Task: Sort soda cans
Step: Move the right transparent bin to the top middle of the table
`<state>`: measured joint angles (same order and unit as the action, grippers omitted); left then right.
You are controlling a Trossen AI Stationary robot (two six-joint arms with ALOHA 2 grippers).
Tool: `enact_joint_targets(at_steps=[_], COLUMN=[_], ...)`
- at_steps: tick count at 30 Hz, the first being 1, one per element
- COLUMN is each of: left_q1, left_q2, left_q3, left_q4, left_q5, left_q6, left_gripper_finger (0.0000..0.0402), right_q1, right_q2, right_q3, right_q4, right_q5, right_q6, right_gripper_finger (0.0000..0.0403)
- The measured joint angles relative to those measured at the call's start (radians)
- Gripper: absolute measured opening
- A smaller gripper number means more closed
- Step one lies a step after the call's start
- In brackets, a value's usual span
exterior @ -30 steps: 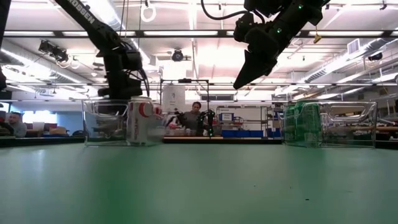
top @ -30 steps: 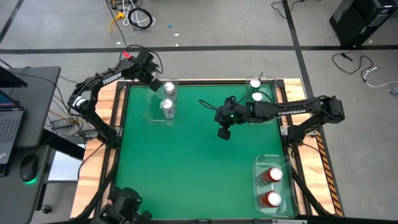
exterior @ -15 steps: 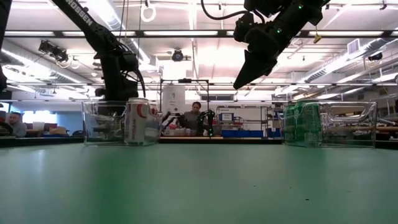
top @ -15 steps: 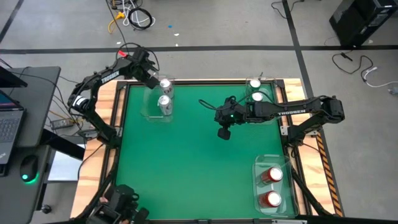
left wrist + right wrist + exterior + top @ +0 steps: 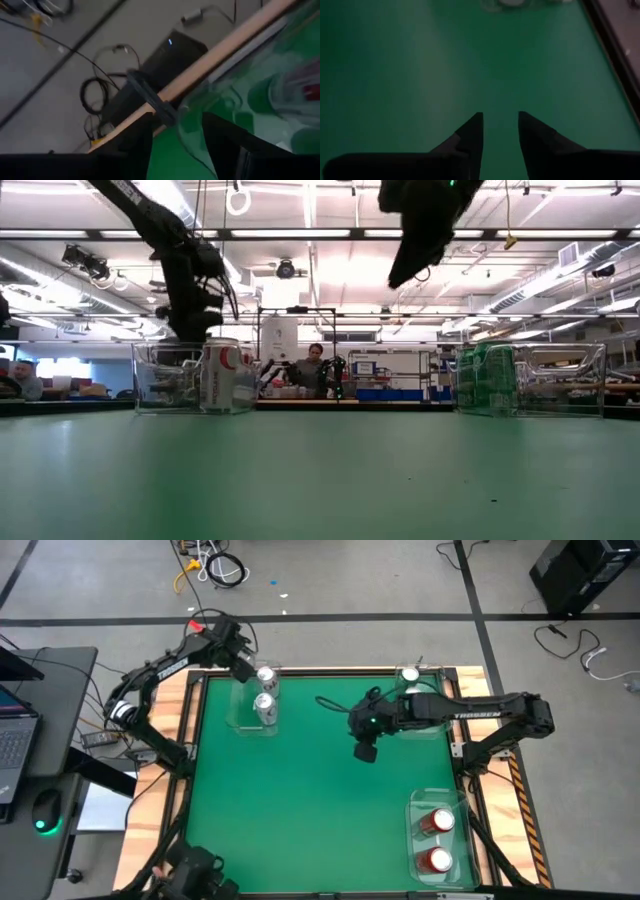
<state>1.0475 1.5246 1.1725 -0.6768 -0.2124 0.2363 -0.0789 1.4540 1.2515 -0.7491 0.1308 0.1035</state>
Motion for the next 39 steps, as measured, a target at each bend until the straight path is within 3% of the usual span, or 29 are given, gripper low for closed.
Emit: enact_joint_targets(at_steps=[4, 9, 14, 19, 26, 32, 39], left_q1=[-0.029, -0.091, -0.171, -0.252, -0.348, -0.398, -0.416], left_q2=[-0.099, -0.238, -0.364, -0.442, -0.467, -0.467, -0.467], left_q3=[0.000, 0.001, 0.002, 0.002, 0.002, 0.002, 0.002], left_q4=[0.006, 0.025, 0.059, 0.064, 0.034, 0.031, 0.031], left_q5=[-0.003, 0.006, 0.093, 0.104, 0.104, 0.102, 0.080], left_q6=[0.000, -0.030, -0.069, -0.111, -0.117, -0.117, -0.118], left_gripper_finger=[0.0179, 0.0179, 0.0179, 0.0178, 0.0178, 0.0178, 0.0178], right_q1=[0.052, 0.142, 0.217, 0.279, 0.367, 0.447, 0.498], right_q2=[-0.001, -0.001, 0.002, 0.013, 0.017, 0.018, 0.018], right_q3=[0.103, 0.172, 0.175, 0.174, 0.083, -0.020, -0.090], right_q4=[-0.215, -0.448, -0.613, -0.690, -0.669, -0.522, -0.476], right_q5=[-0.013, -0.103, -0.198, -0.229, -0.270, -0.316, -0.319], right_q6=[0.087, 0.250, 0.538, 0.819, 1.049, 1.212, 1.372], right_gripper_finger=[0.0116, 0.0117, 0.0143, 0.0190, 0.0231, 0.0224, 0.0207])
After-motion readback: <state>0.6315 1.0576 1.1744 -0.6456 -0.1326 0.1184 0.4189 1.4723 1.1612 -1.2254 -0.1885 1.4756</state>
